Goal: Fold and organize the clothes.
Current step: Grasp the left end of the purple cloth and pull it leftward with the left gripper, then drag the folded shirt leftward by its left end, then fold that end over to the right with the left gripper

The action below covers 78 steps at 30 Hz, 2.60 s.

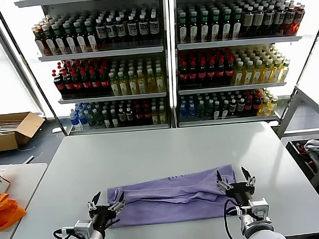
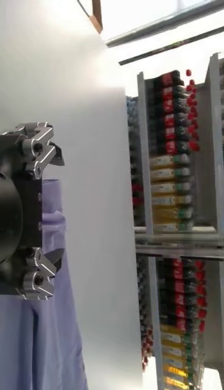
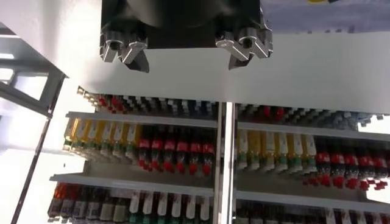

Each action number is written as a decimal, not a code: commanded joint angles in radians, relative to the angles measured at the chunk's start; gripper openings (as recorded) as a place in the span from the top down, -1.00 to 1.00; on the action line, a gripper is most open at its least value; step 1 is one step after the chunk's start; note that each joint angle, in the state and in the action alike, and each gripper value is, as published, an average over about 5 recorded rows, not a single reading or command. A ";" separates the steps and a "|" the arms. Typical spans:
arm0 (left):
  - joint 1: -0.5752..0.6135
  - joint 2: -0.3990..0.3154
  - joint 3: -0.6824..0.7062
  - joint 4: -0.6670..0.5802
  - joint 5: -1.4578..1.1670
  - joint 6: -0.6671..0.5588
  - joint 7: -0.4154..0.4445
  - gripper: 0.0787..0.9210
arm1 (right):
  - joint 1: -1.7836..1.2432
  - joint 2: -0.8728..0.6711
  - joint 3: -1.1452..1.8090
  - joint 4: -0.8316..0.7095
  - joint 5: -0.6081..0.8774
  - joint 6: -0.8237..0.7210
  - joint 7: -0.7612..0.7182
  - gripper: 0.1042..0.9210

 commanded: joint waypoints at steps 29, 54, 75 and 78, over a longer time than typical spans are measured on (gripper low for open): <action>0.011 -0.024 0.003 0.055 -0.082 0.012 0.001 0.21 | 0.025 -0.006 -0.032 0.018 0.011 -0.003 0.002 -0.76; -0.027 0.252 -0.464 0.046 -0.124 -0.019 0.034 0.97 | 0.117 -0.016 -0.064 -0.031 0.048 -0.006 0.007 -0.76; -0.016 0.085 0.010 -0.097 0.006 0.057 0.076 0.97 | 0.033 0.032 -0.043 0.028 0.005 -0.005 0.008 -0.76; -0.050 0.079 0.079 -0.100 0.004 0.078 0.069 0.97 | 0.006 0.047 -0.038 0.047 -0.014 -0.006 0.008 -0.76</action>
